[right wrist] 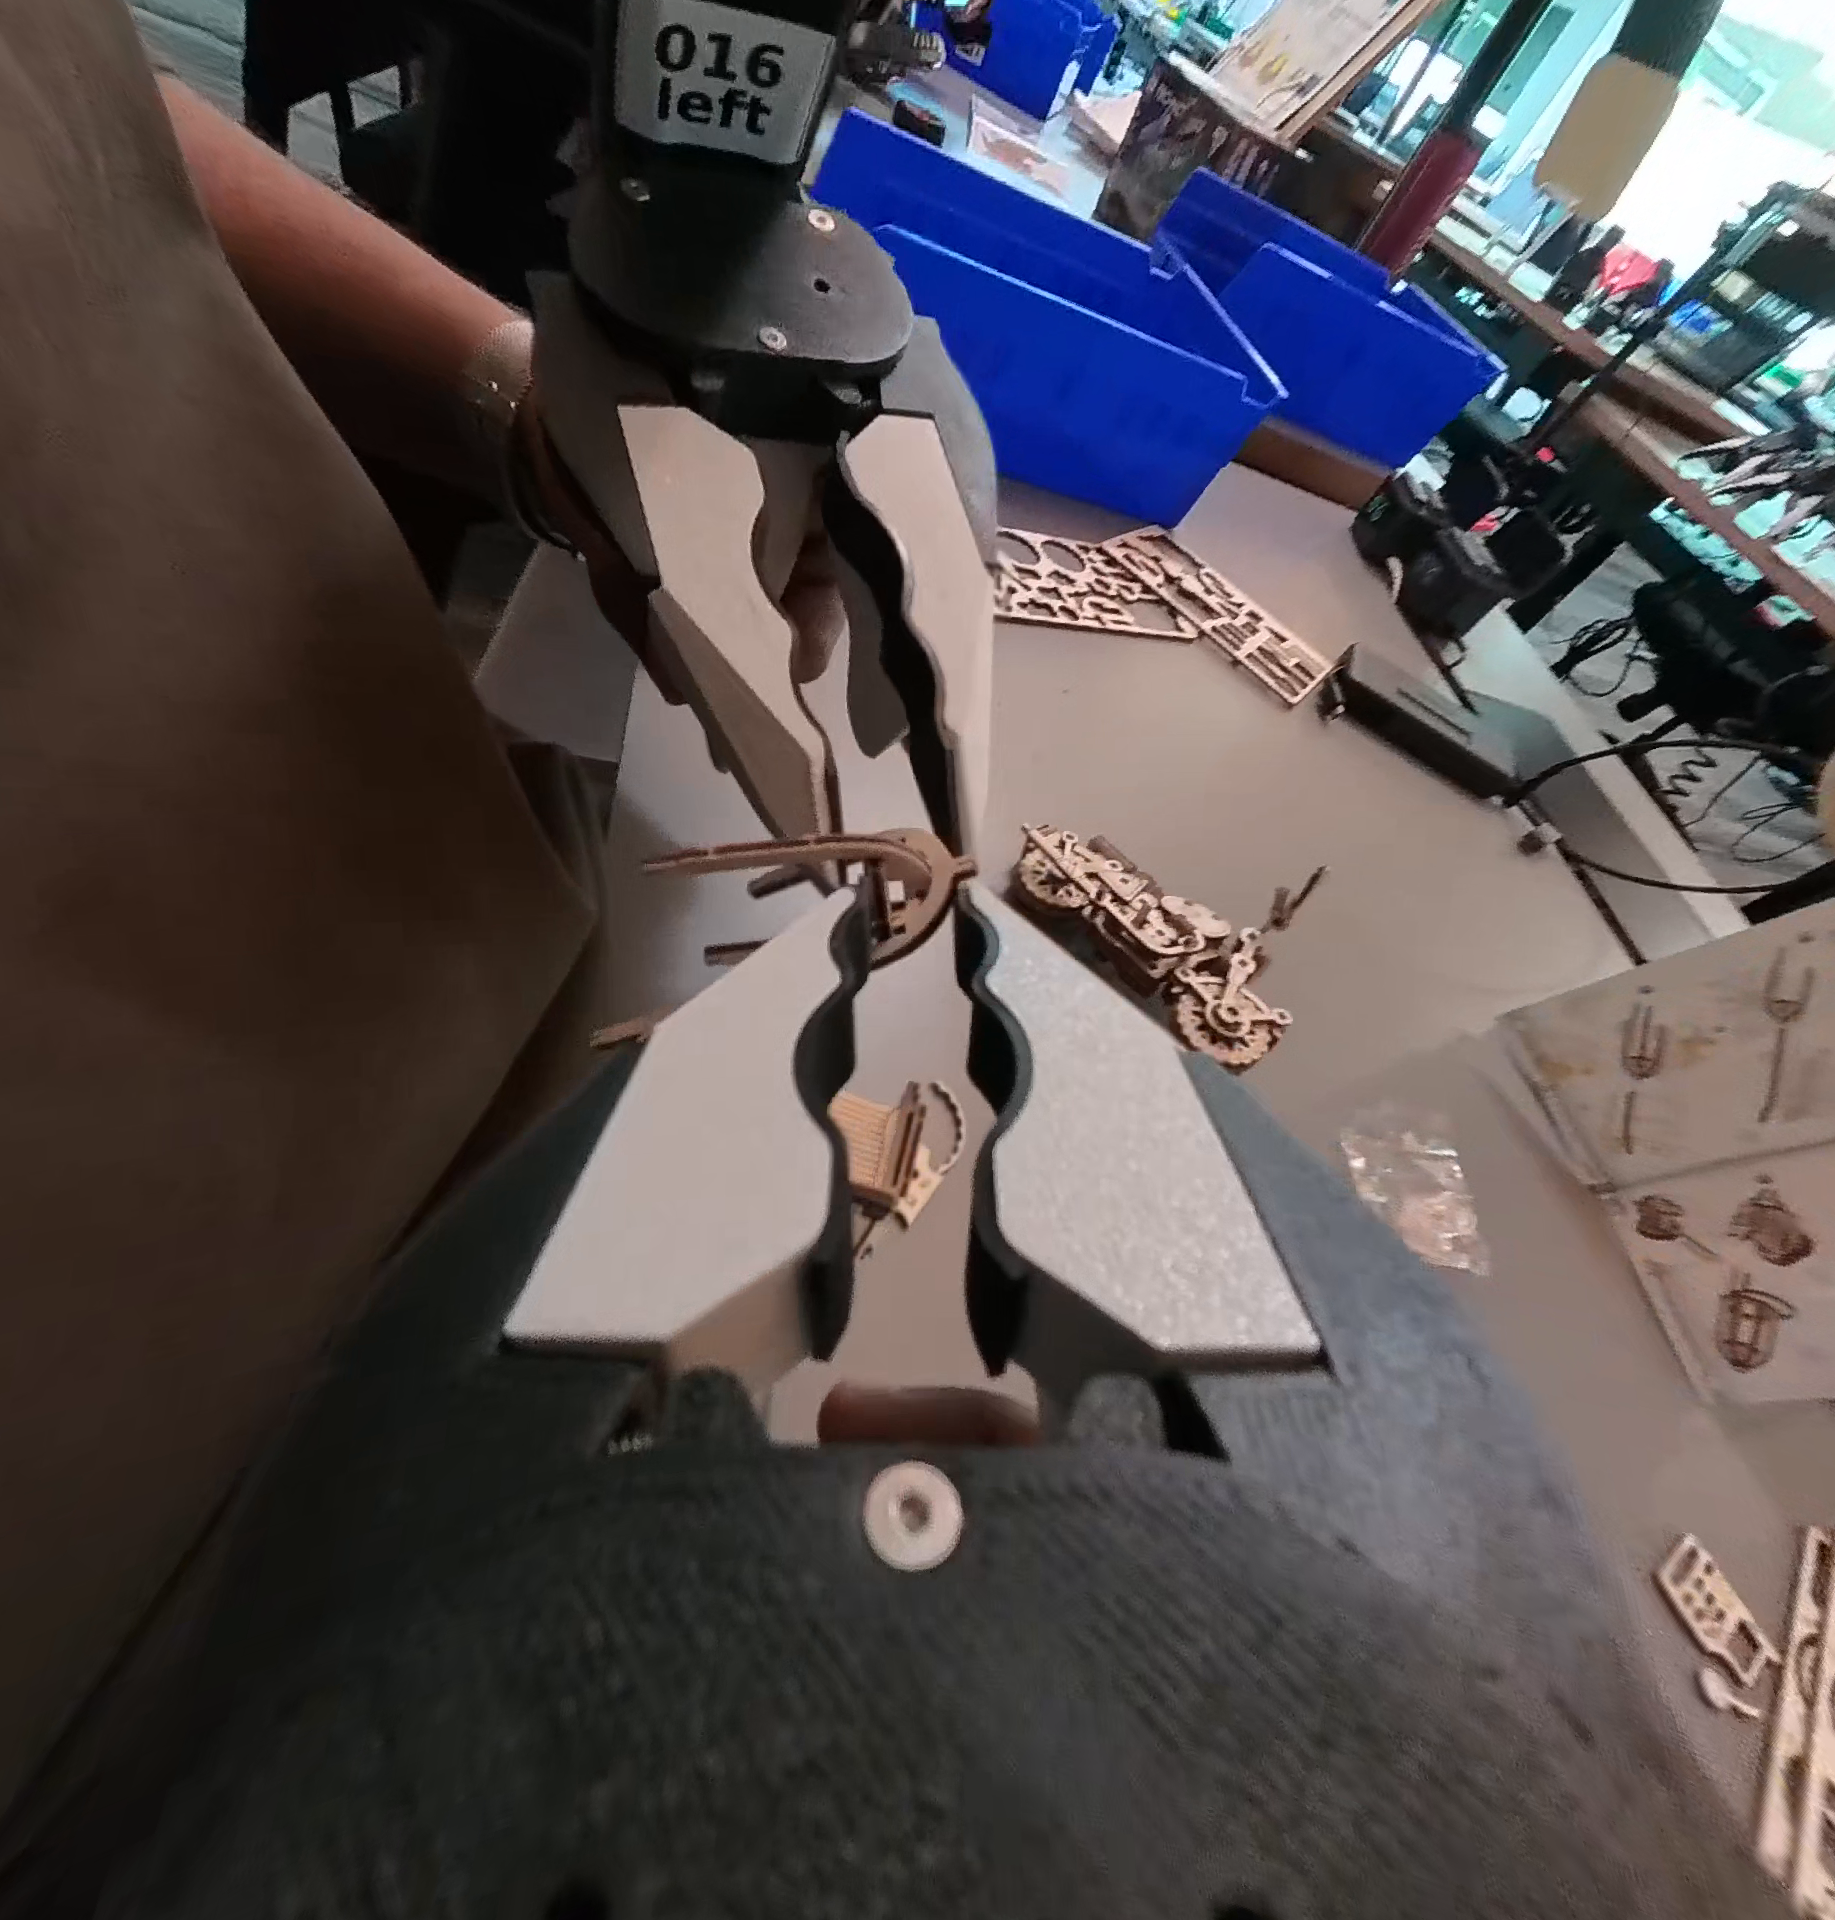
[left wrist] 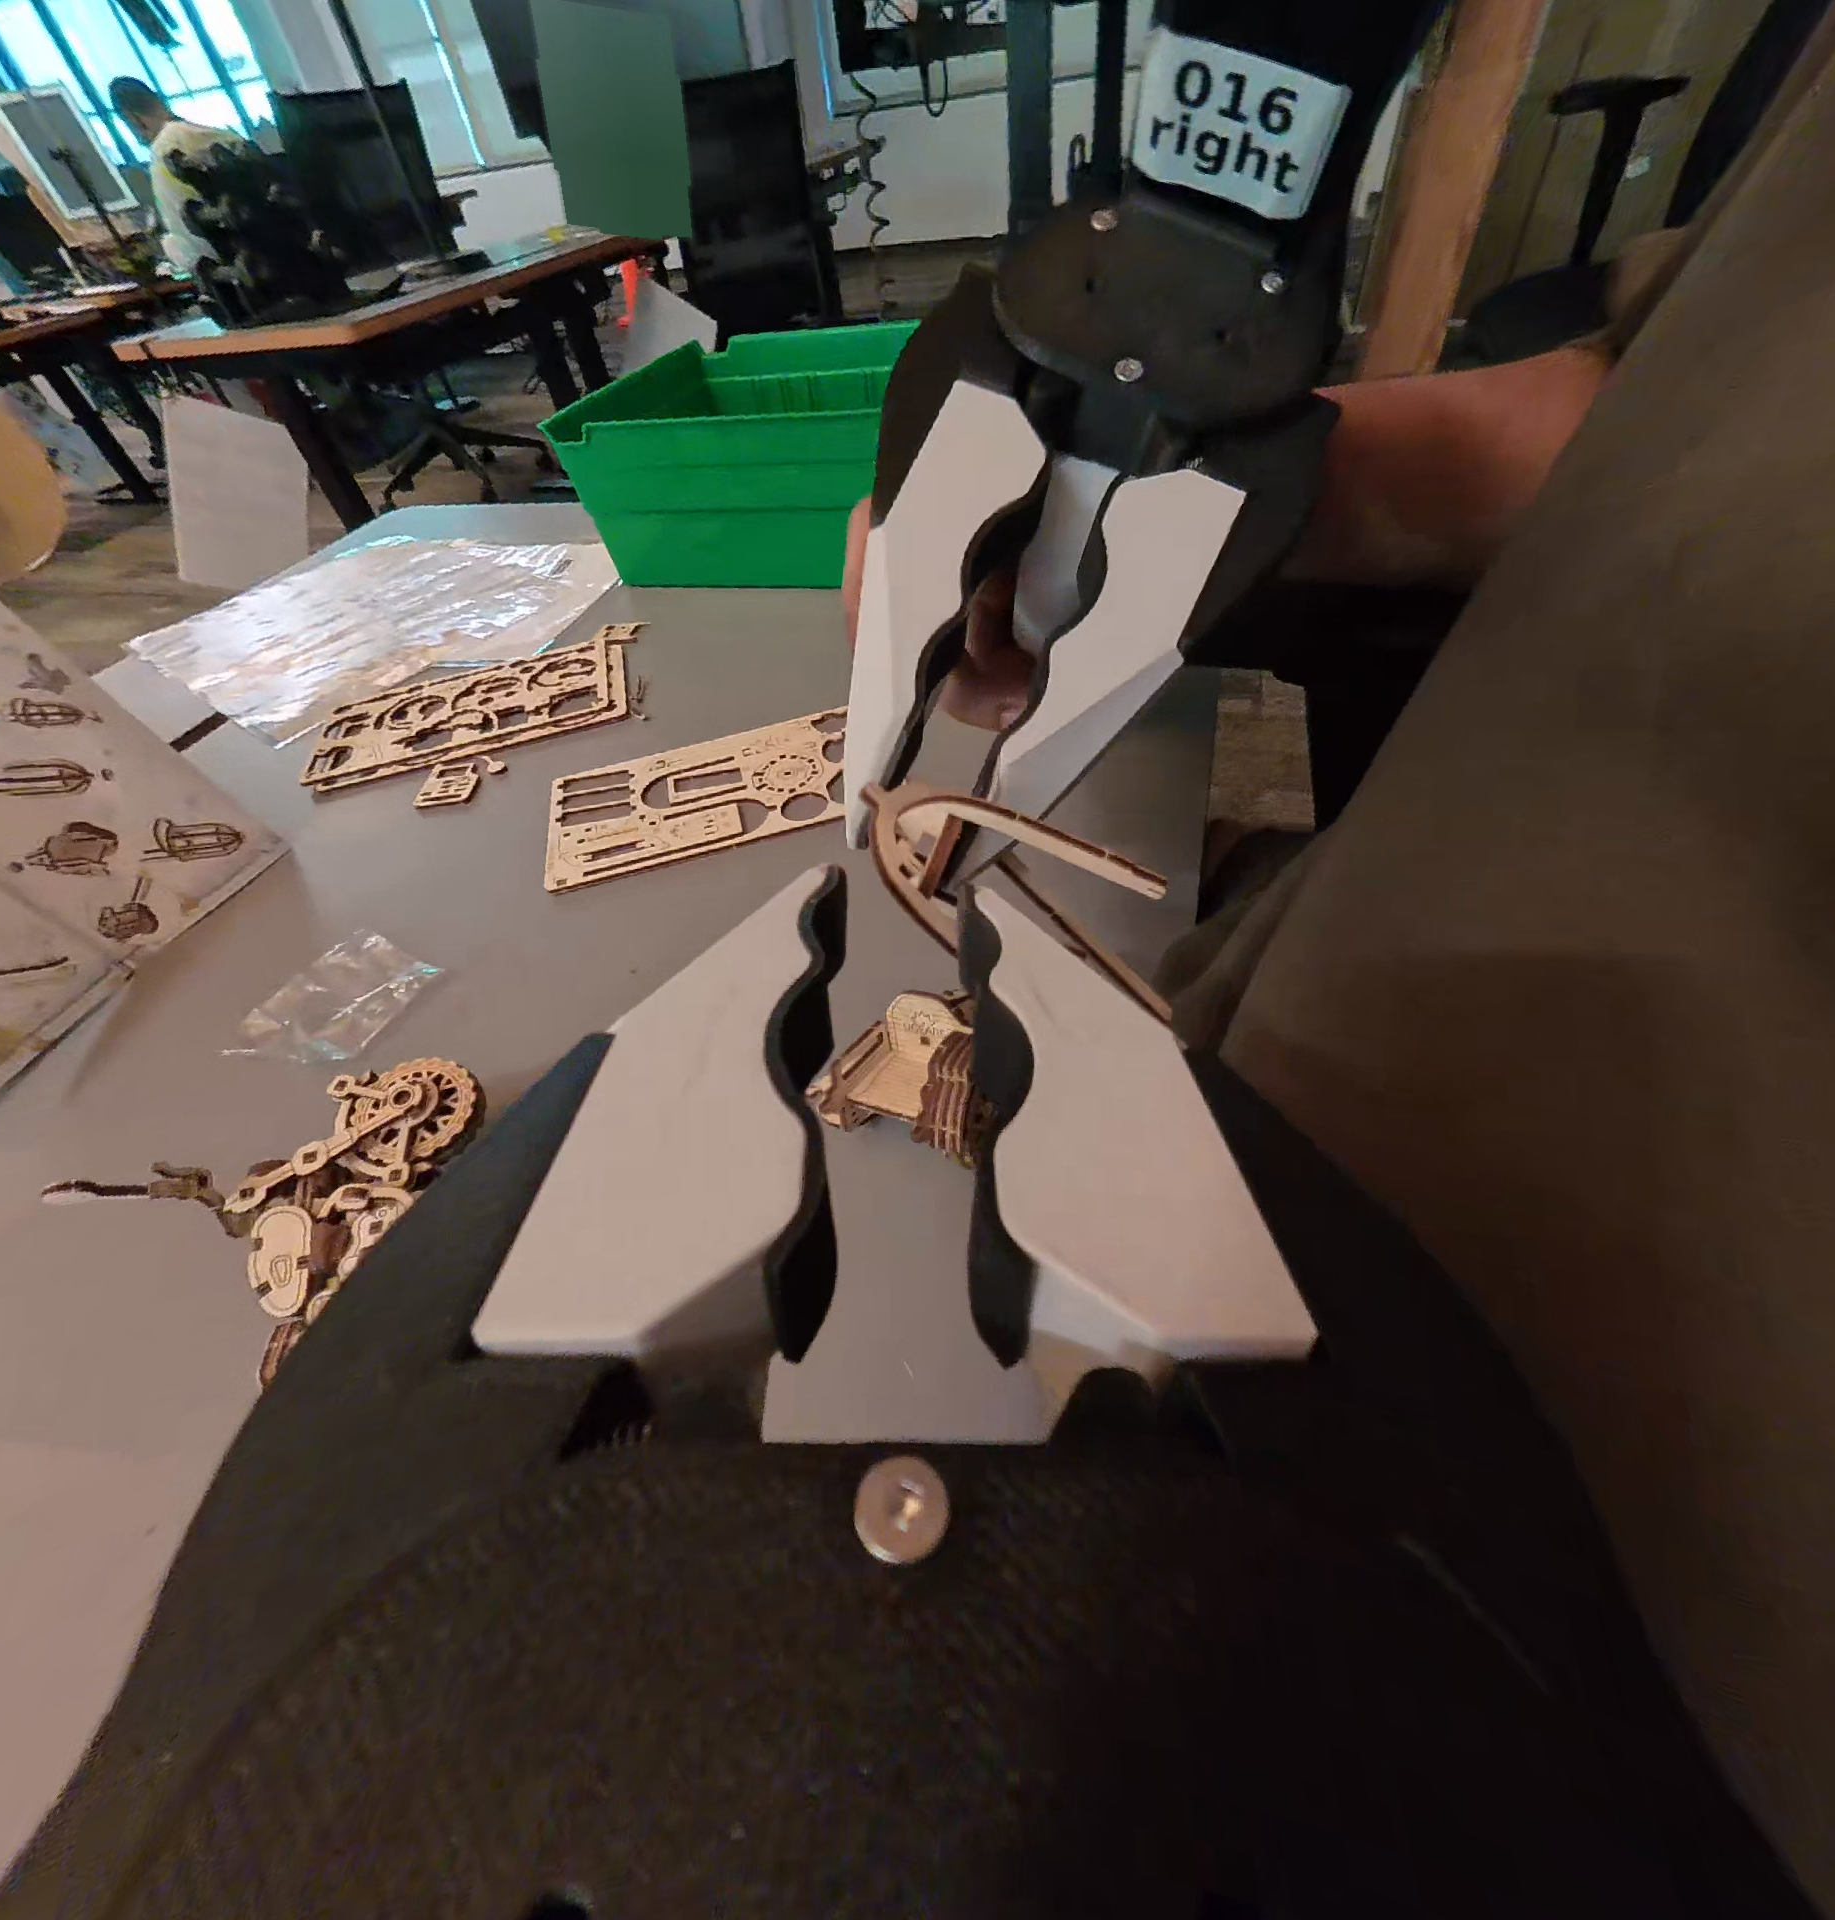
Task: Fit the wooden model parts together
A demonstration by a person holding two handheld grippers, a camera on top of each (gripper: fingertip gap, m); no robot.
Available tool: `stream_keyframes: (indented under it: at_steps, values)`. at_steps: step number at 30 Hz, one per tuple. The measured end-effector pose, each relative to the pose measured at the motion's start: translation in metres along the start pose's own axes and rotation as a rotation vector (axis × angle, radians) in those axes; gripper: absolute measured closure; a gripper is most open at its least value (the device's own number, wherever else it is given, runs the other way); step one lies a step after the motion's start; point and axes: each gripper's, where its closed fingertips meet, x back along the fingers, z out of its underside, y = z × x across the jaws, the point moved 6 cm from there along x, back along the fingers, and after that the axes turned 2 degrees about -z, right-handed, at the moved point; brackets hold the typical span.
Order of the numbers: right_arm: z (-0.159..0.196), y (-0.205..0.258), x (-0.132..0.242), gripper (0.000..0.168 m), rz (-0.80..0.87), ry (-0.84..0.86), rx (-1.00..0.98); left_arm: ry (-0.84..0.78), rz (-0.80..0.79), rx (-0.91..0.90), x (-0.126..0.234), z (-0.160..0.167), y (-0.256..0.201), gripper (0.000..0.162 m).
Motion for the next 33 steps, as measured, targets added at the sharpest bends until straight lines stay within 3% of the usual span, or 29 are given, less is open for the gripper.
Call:
stream_keyframes:
  at_steps: [9,33]
  values:
    - [0.002,0.001,-0.001,0.154,-0.052,-0.004,-0.05,0.012,0.025,-0.018,0.0,0.002,-0.003,0.15]
    - [0.004,-0.009,-0.003,0.155,0.08,-0.02,0.013,-0.049,-0.005,0.16,-0.003,0.0,0.012,0.155]
